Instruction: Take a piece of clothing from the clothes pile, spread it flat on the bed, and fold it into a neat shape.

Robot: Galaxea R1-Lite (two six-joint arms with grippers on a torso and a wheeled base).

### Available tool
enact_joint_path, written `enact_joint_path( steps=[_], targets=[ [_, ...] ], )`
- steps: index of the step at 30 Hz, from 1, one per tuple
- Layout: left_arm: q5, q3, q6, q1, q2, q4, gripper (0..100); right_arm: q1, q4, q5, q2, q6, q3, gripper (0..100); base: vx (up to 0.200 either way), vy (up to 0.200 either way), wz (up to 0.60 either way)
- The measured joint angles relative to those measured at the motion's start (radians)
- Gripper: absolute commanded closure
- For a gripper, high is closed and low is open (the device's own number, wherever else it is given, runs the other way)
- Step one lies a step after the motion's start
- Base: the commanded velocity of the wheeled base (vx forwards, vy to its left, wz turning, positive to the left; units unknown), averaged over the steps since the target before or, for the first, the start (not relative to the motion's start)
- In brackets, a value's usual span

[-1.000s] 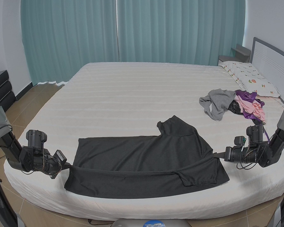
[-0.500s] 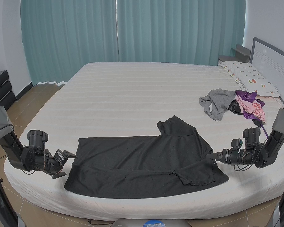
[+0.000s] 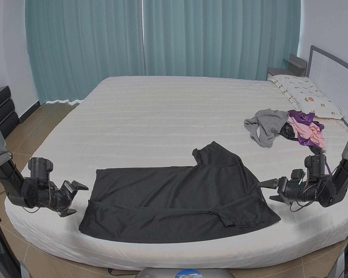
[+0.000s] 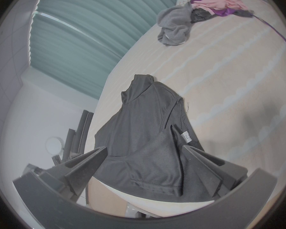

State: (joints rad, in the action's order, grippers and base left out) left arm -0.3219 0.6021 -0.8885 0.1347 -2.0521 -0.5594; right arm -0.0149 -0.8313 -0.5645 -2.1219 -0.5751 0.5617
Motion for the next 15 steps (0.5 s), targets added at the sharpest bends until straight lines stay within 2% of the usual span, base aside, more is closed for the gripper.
enact_joint_path(
  steps=[3,15],
  targets=[
    [-0.002,0.003,-0.013,0.006,0.003,0.0,0,0.001,-0.033,0.0,0.006,-0.05,-0.007,0,0.2,0.0,0.0],
    [-0.001,0.004,-0.015,0.011,0.008,-0.001,0,0.01,-0.047,0.003,0.002,-0.06,-0.019,0,0.0,0.0,0.0]
  ],
)
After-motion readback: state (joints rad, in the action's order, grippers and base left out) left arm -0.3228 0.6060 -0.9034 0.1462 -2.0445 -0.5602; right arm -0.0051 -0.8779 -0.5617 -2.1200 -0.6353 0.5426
